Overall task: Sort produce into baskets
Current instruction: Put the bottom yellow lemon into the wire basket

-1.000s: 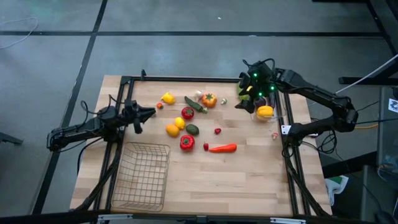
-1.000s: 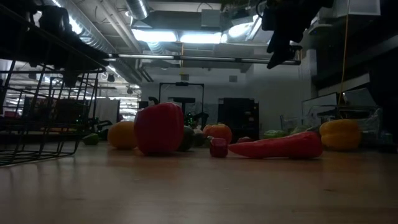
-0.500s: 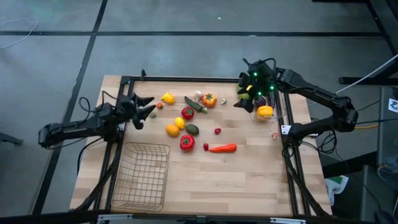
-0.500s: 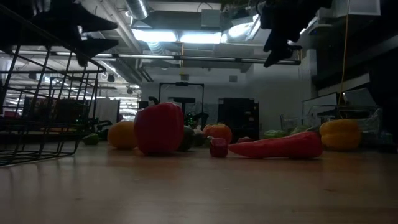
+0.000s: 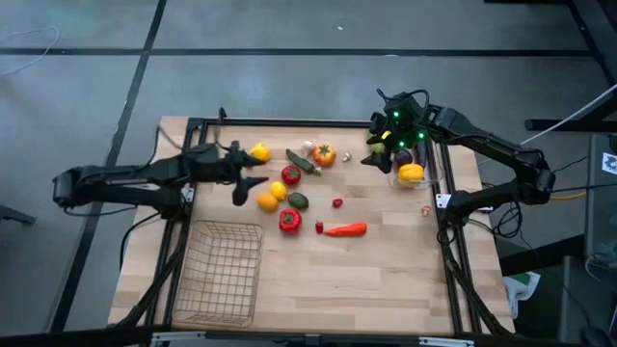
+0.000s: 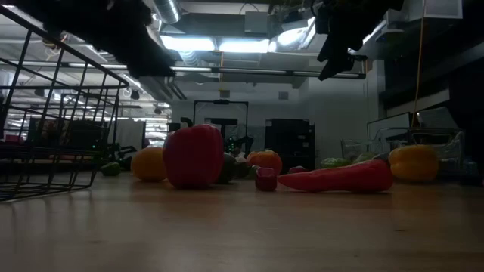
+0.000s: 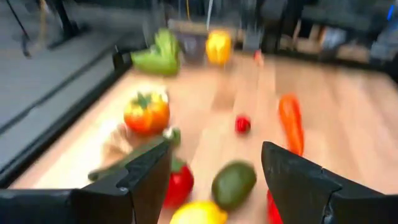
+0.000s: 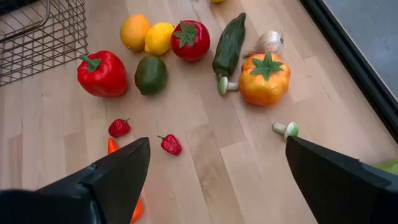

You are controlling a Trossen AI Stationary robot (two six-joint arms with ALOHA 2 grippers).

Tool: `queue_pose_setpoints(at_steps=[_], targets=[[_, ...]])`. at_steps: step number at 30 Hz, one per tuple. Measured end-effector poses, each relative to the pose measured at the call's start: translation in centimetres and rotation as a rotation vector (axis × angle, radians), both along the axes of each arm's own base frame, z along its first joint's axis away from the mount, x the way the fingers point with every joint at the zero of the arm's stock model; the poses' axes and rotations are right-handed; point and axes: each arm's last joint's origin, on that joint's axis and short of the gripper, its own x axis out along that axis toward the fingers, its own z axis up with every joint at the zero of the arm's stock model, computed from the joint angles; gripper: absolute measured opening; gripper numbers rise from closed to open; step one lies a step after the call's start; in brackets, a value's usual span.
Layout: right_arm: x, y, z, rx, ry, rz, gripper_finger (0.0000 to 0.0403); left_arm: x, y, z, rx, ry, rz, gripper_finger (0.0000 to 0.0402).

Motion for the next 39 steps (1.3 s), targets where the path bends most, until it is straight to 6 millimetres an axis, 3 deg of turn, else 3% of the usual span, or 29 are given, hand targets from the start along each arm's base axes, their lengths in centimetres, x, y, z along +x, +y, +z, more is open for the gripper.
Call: queue_pose_setpoints(at_steps=[8,17,27,39], targets=[[0.0,0.0,0.0,0.0,0.0,0.0,0.0372,2.9,0.2,-0.3,0.026,0.336,-0.115,0.0245],[0.0,0.0,0.0,0.0,0.001,0.0,0.0372,4.7,-1.2,-3.6,-0.004,0.601,-0.228,0.0245],[0.0,0.0,0.0,0.0,0.001,0.001,0.0372,5.9,-1.0,-6.1,0.044,0.724,-0.271,0.0245],[0.0,0.0,0.0,-0.004,0.002,0.005,0.0372,6.0,-0.8,-6.5,0.044,0.742,-0.26,0.0245]])
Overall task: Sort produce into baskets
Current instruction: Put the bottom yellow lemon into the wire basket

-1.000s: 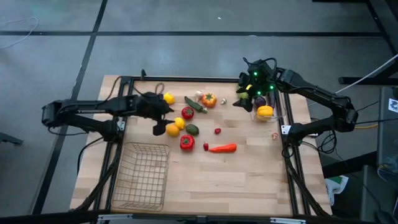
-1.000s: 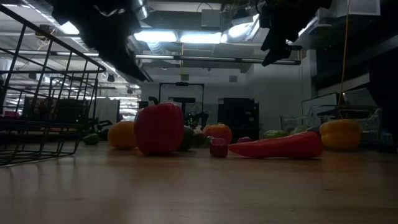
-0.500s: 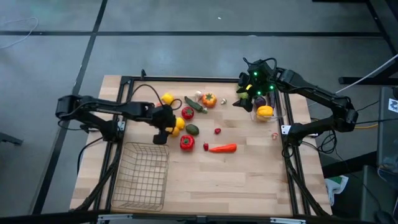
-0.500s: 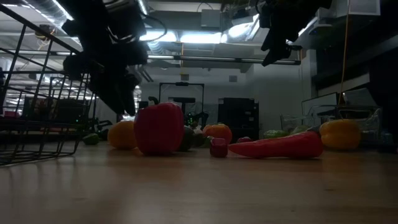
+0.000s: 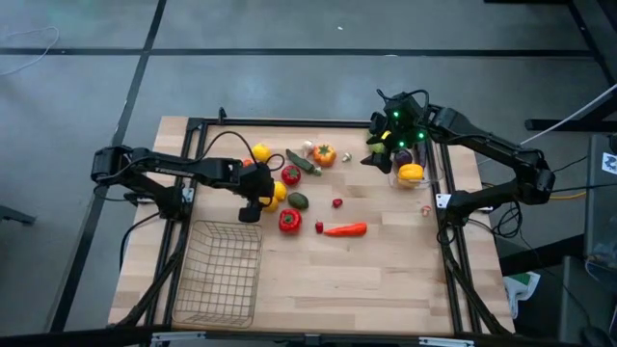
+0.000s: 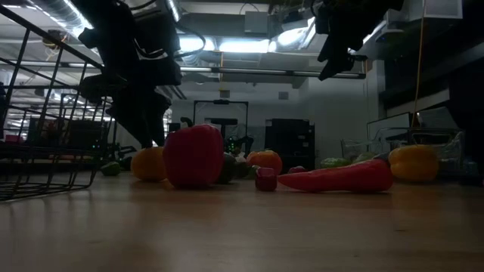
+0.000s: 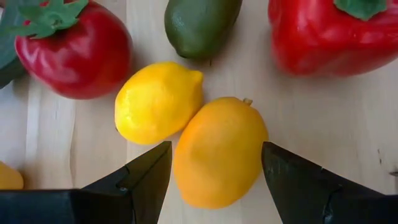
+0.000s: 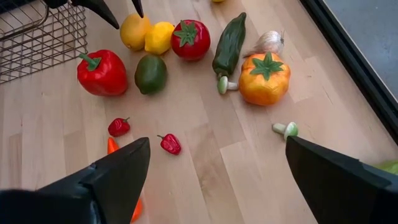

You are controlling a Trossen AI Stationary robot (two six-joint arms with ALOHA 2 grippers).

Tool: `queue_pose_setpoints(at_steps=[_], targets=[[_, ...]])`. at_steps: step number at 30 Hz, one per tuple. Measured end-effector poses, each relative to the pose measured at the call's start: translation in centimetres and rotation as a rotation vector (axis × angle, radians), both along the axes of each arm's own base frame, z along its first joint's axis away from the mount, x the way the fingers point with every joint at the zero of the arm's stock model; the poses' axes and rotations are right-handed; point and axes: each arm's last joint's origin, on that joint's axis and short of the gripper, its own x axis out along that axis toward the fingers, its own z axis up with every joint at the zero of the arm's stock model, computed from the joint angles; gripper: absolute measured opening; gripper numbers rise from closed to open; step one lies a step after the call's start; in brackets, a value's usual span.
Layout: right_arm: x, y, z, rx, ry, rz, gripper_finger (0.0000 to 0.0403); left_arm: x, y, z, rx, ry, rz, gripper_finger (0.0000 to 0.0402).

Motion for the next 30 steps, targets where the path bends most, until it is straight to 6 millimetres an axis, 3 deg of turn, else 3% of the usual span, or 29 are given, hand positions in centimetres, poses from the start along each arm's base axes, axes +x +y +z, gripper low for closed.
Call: queue_pose_setpoints(at_steps=[13,22,30], targets=[[0.0,0.0,0.0,0.0,0.0,0.0,0.0372,1.0,0.8,1.9,0.052,-0.051,-0.048,0.0245],[0.0,0.0,0.0,-0.001,0.0,0.001,0.0372,0.0,1.1,1.4,0.085,0.061,-0.148,0.0245],[0.0,0.0,0.0,0.0,0.0,0.001,0.0372,0.5,1.1,0.0,0.072,0.12,-0.179,0.0245]])
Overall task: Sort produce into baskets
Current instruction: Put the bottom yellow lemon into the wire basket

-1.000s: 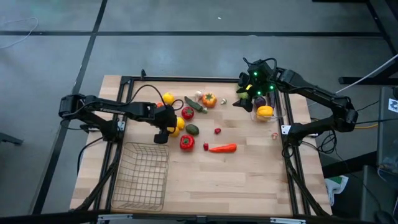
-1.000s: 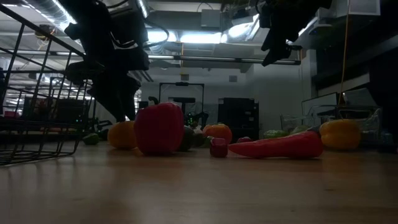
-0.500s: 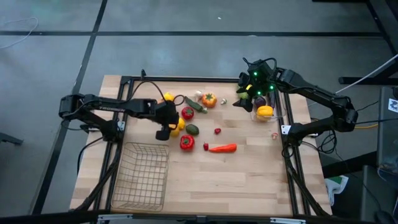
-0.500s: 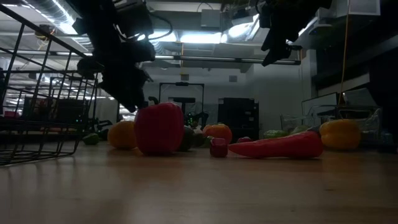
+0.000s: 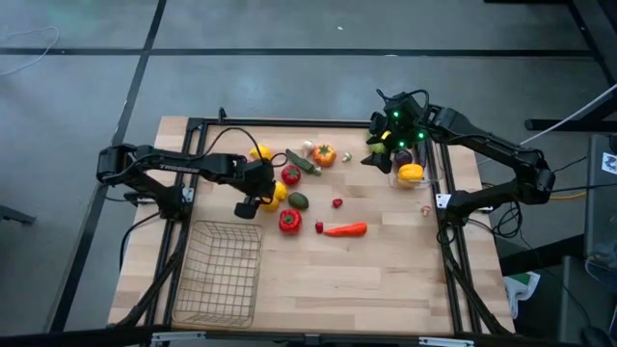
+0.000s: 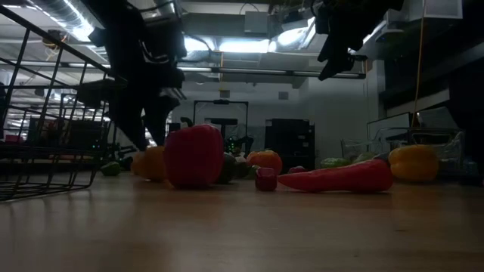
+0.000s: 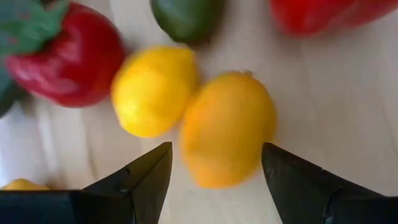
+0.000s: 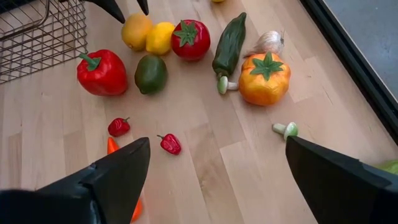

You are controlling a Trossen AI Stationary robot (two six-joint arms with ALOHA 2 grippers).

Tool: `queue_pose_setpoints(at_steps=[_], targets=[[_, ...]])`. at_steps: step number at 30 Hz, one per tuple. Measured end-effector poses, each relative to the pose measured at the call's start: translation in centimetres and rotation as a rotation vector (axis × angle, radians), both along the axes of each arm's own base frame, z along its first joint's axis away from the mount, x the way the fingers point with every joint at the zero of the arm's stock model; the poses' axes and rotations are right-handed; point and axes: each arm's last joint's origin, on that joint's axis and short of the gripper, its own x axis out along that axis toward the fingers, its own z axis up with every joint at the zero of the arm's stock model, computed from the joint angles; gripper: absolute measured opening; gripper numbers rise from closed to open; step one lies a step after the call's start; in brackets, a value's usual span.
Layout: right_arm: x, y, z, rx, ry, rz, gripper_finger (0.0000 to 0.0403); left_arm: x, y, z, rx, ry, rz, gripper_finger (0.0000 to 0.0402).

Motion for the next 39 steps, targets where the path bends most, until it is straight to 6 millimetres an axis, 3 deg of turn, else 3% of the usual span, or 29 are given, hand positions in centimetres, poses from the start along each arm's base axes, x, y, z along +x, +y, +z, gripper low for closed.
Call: queue_pose_setpoints(at_steps=[8,32,39], targets=[[0.0,0.0,0.0,0.0,0.0,0.0,0.0372,0.7,0.1,-1.7,0.002,0.058,-0.048,0.0245],[0.0,0.0,0.0,0.0,0.0,0.0,0.0372,2.2,-0.7,-1.1,0.039,-0.095,-0.105,0.0245],[0.0,0.0,0.0,0.0,0.0,0.0,0.0372,3.0,-0.6,-2.1,0.012,-0.105,-0.043,0.0245]])
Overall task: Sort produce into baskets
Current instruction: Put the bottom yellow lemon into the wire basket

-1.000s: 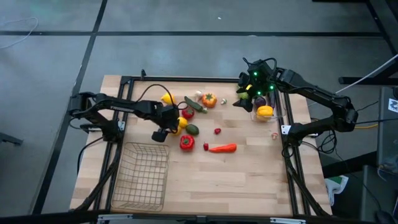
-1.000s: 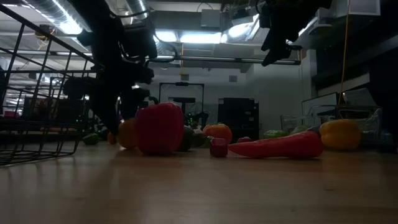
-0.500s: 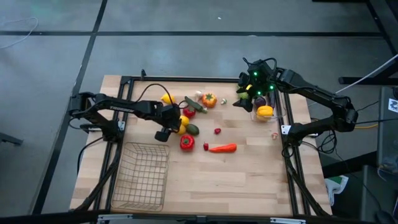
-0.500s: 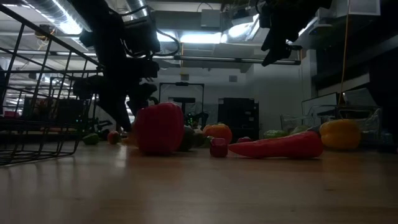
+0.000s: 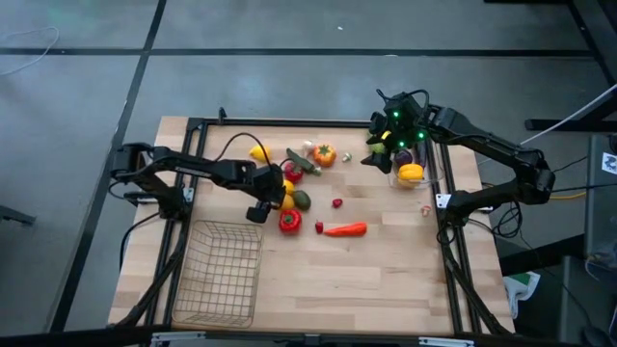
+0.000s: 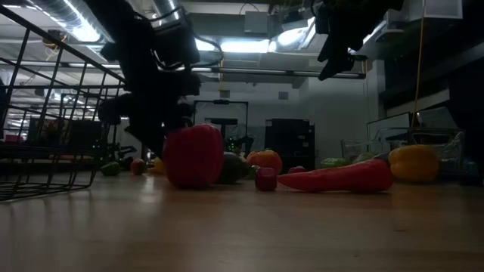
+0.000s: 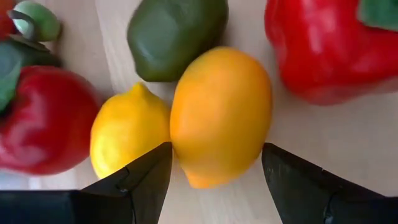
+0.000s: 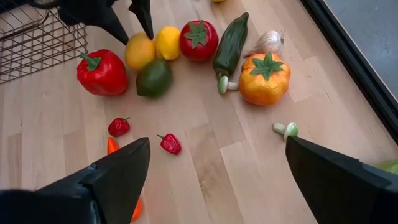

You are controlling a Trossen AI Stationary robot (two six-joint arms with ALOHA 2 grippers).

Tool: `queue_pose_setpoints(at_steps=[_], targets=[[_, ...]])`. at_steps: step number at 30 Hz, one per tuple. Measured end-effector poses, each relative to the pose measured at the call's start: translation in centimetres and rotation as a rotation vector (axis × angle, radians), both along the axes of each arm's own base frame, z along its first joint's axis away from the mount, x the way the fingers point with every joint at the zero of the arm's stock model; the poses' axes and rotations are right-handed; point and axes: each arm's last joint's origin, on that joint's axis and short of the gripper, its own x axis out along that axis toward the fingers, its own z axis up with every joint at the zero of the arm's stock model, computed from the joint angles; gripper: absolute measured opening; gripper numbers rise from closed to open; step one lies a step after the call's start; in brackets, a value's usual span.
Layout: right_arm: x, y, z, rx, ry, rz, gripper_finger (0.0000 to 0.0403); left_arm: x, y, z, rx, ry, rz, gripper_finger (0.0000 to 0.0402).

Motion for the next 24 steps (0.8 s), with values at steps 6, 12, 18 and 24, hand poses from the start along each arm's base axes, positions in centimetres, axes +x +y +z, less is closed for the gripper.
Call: queue_pose_setpoints(at_steps=[6,12,18,24], targets=[[0.0,0.0,0.0,0.0,0.0,0.001,0.0372,0.4,0.1,-1.6,-0.008,0.048,0.0,0.023],[0.0,0.0,0.0,0.0,0.0,0.0,0.0372,0.5,0.1,-2.3,-0.017,0.074,0.012,0.0187],[0.0,0.0,0.0,0.001,0.0,0.0,0.0372,0.6,0.1,-2.3,-0.041,0.062,0.067,0.0173],[0.0,0.0,0.0,0.0,0.0,0.0,0.0372,0.8,0.2,-2.2,-0.048,0.037,0.121,0.0173]])
